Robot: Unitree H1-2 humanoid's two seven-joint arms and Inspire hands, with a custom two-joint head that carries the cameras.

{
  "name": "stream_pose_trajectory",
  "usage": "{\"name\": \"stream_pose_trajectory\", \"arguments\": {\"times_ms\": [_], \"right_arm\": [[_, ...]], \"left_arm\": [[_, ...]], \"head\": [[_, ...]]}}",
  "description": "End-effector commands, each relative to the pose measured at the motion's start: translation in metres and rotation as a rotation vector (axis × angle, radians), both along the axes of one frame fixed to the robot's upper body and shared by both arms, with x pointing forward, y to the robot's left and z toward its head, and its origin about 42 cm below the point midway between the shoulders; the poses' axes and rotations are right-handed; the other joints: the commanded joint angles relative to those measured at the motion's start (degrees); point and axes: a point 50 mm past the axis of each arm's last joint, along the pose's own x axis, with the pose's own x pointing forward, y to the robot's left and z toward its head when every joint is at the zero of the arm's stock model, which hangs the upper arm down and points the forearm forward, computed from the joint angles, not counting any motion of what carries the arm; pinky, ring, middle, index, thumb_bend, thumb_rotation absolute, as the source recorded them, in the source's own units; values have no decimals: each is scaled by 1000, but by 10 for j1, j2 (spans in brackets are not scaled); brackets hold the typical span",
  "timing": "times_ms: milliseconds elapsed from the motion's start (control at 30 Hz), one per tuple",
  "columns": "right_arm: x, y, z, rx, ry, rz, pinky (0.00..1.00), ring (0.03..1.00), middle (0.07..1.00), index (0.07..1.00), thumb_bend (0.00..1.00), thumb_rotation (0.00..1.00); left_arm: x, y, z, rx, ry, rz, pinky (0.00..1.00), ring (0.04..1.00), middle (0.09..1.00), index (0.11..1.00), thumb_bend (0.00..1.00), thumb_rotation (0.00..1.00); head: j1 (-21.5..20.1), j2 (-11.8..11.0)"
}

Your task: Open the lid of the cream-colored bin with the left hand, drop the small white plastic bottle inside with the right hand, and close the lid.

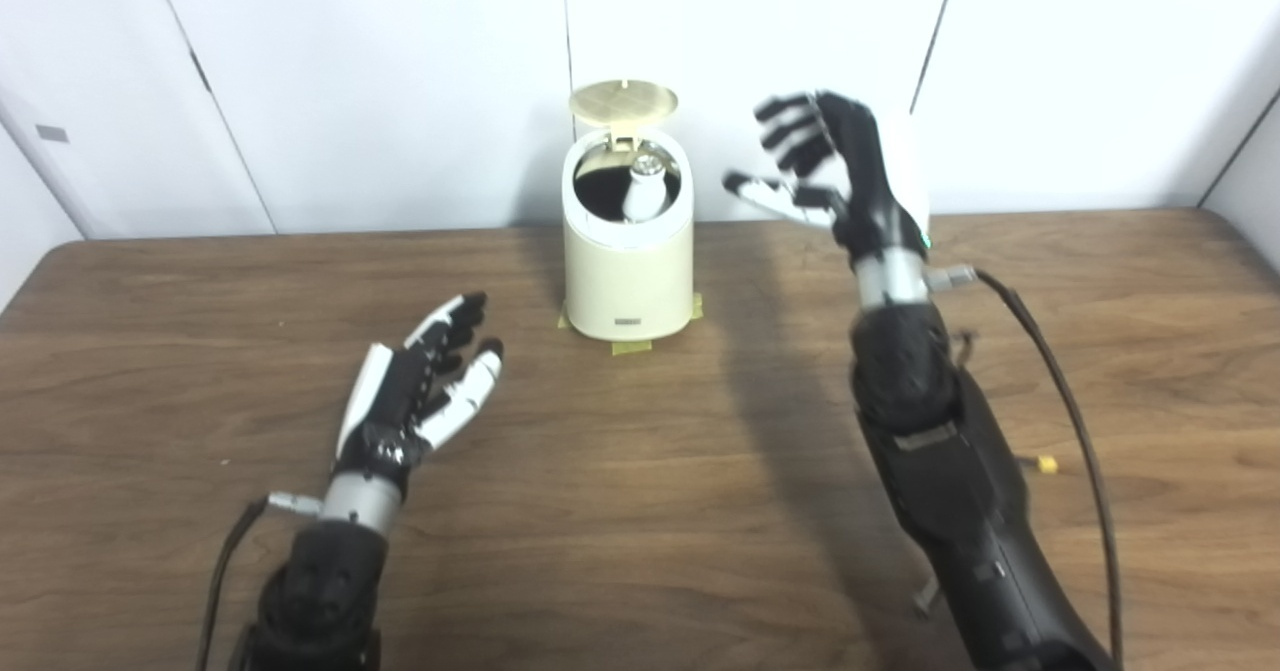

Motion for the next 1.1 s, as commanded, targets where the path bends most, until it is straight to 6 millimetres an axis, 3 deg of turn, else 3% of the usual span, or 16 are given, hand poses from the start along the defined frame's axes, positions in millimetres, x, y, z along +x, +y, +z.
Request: {"name": "stream_pose_trajectory", "arguments": {"times_ms": [0, 67, 100, 133, 300, 400, 633, 1067], "right_arm": [[-4, -5, 20, 40, 1, 39, 467, 559, 495, 504, 521, 8], [-15, -12, 14, 111, 77, 84, 539, 641, 645, 499, 512, 126], [-19, -15, 12, 167, 111, 112, 583, 677, 698, 627, 605, 320], [-23, -17, 9, 218, 137, 135, 615, 702, 728, 681, 643, 406], [-43, -24, -2, 424, 228, 231, 763, 827, 834, 799, 661, 648], [-55, -27, -9, 486, 281, 246, 798, 891, 898, 835, 654, 766], [-77, -26, -31, 584, 312, 217, 820, 899, 903, 821, 609, 826], [-94, -27, -55, 621, 316, 215, 825, 891, 901, 846, 594, 882]], "left_arm": [[16, -2, 25, -48, -72, -23, 899, 919, 908, 936, 242, 479], [25, -1, 33, -110, -77, -41, 924, 921, 921, 947, 213, 473], [29, -1, 36, -135, -81, -49, 922, 918, 923, 948, 211, 489], [32, 0, 39, -149, -85, -54, 912, 915, 925, 948, 216, 510], [52, 0, 58, -189, -125, -57, 899, 919, 925, 938, 246, 594], [64, 0, 71, -185, -145, -71, 907, 932, 934, 939, 297, 784], [94, -5, 104, -191, -188, -127, 956, 944, 928, 928, 368, 788], [143, -11, 149, -61, -189, -188, 903, 916, 909, 901, 434, 766]], "head": [[1, -1], [3, -1], [4, -2], [4, -2], [6, -2], [9, -2], [16, -6], [31, -53]]}}
